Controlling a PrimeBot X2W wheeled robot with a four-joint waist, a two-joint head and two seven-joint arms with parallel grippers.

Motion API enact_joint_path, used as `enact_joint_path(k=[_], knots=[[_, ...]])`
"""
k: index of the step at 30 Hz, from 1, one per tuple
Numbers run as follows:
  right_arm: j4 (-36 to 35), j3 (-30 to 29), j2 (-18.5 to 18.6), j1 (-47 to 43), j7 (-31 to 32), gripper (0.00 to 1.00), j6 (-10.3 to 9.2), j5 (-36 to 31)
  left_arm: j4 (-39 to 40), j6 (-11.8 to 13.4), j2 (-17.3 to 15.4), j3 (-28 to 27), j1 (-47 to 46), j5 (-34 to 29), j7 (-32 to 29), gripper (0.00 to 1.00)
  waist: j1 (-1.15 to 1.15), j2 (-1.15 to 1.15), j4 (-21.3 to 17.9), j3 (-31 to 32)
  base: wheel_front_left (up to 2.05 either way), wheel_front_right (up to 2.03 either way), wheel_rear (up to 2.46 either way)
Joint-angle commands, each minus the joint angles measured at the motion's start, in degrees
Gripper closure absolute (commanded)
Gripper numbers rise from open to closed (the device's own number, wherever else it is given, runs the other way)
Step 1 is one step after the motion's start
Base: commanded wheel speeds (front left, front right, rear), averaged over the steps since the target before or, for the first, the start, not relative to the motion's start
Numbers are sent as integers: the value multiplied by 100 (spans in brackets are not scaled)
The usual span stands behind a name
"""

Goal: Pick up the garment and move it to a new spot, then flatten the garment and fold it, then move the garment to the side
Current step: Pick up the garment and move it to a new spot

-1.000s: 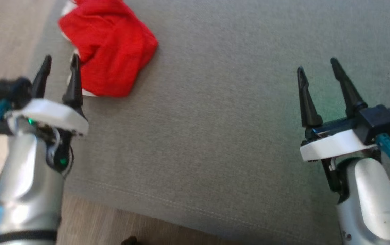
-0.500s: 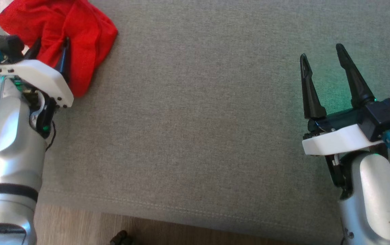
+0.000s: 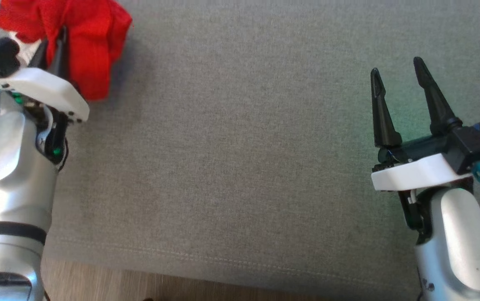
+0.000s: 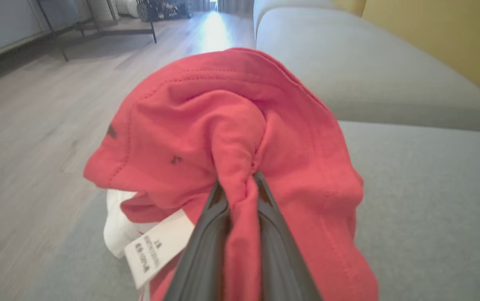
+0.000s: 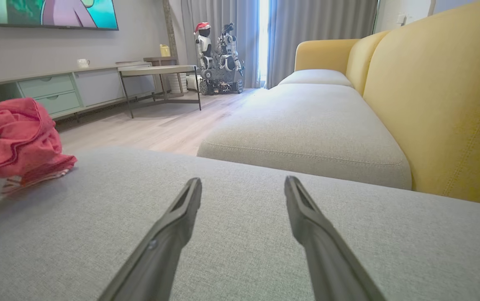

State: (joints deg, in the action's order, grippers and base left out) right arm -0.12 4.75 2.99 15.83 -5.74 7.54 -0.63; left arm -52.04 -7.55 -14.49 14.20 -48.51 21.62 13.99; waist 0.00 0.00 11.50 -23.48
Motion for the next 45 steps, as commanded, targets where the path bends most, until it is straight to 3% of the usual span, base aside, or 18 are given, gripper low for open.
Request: enact_joint_path(k=[1,11,17,24,30,39,44,45], knots=[[-137,132,-12,25,-80,0,-5,55,295,7,-365,-186,-85,9,80,100,0,0,3,167,0,0,0],[365,88,-12,-46,-474,0,-5,484,2846,70,-196,-734,774,-201,99,100,0,0,-205,868,0,0,0],[560,57,-12,-85,-636,0,-5,658,3714,54,7,-548,1170,-204,89,100,0,0,-486,1159,0,0,0],[545,107,-12,-19,-726,0,-5,770,4462,68,172,-132,1399,-209,-253,100,0,0,-906,1053,0,0,0],[485,207,-12,69,-789,0,-5,835,4485,207,275,210,1510,-472,-416,100,0,0,-1310,866,0,0,0],[352,323,-12,157,-851,0,-5,903,3890,323,944,824,1461,-477,-279,100,0,0,-1870,663,0,0,0],[345,421,-12,204,-871,0,-5,984,3459,506,1103,1054,1260,-397,-159,100,0,0,-2142,602,0,0,0],[353,448,-12,214,-876,0,-5,1010,3336,544,1123,1123,1217,-353,-134,89,0,0,-2208,595,0,0,0]])
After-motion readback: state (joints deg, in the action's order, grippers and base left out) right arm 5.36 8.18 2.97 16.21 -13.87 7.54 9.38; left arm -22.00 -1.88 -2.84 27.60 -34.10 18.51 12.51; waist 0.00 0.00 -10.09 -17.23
